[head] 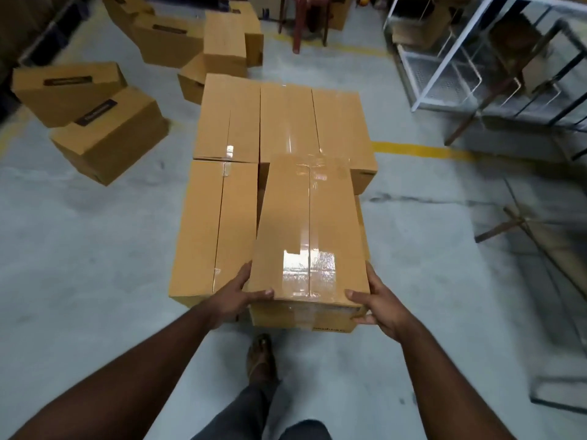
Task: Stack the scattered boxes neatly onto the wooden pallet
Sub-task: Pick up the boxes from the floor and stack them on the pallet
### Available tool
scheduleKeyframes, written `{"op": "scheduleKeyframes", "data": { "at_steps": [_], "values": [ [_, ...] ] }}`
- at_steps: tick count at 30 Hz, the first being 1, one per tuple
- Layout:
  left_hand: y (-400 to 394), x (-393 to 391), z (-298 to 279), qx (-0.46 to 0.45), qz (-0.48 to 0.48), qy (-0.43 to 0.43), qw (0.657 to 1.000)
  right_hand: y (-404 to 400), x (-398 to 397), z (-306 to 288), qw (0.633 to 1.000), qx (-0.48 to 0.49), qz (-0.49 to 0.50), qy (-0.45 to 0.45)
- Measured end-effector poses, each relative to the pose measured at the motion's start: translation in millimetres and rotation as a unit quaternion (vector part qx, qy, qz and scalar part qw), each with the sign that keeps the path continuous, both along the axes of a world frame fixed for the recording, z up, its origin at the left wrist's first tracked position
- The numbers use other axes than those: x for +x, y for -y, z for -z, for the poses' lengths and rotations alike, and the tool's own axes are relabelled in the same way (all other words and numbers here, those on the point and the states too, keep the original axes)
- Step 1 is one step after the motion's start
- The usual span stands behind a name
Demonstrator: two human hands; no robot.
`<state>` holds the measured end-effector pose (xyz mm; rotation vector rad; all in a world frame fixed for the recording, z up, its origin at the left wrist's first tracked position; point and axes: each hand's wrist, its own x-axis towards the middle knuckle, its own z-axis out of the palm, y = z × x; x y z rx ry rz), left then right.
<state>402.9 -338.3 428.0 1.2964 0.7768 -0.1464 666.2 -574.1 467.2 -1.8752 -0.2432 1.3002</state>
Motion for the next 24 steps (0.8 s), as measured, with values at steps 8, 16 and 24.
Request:
{"op": "scheduleKeyframes", "data": {
  "at_steps": [8, 16, 24],
  "values": [
    [4.8, 50.9, 95.3, 0.2, 0.087, -0.207, 0.954, -22.1, 67.8, 101.7, 1.0, -0.006, -0.003, -0.029],
    [-2.4, 70.8, 170.5, 0.244, 0.101, -0.306, 0.914, -27.5, 93.4, 202.2, 0.997, 0.02, -0.041, -0.056],
    [0.9, 75.8, 214.3, 0.343, 0.146, -0.367, 0.852, -42.6, 72.4, 259.7, 0.994, -0.013, -0.104, -0.027]
  ]
}}
